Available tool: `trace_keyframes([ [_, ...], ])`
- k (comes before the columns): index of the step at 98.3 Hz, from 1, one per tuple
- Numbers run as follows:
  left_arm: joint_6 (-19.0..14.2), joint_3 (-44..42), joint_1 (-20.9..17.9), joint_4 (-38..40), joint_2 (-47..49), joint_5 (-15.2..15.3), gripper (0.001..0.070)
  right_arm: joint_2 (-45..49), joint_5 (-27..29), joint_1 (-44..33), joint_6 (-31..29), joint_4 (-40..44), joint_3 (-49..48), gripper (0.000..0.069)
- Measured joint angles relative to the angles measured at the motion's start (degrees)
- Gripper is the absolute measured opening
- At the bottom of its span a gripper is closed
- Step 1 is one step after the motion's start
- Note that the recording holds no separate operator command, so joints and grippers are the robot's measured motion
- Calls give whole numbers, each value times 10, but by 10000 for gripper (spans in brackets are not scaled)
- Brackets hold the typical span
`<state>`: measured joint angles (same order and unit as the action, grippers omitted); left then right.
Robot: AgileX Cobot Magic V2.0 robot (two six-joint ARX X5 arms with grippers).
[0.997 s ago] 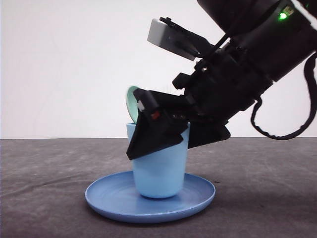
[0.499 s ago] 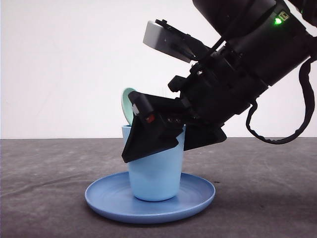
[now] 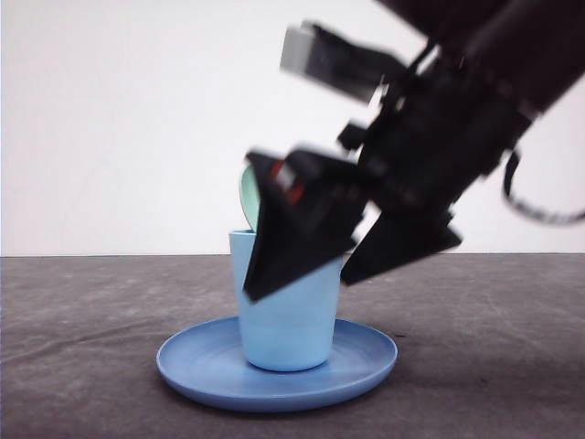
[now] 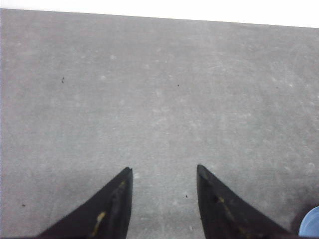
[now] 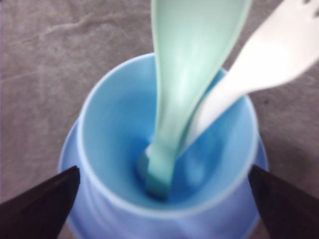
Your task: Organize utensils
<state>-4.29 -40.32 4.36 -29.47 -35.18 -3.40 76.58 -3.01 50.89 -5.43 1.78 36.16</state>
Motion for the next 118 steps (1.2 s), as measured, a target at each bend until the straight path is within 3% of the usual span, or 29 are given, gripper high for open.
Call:
trace_keyframes([
  [18,0,0,0,0,0,0,236,-81,1,-13,10,205,40,679],
  [34,0,0,0,0,0,0,236,-151,44,-64,11,355,56,679],
  [85,0,0,0,-14,0,0,236,-348,41,-359,-25,471,69,679],
  [118,0,0,0,-44,-1,0,236,-358,6,-403,-25,498,69,679],
])
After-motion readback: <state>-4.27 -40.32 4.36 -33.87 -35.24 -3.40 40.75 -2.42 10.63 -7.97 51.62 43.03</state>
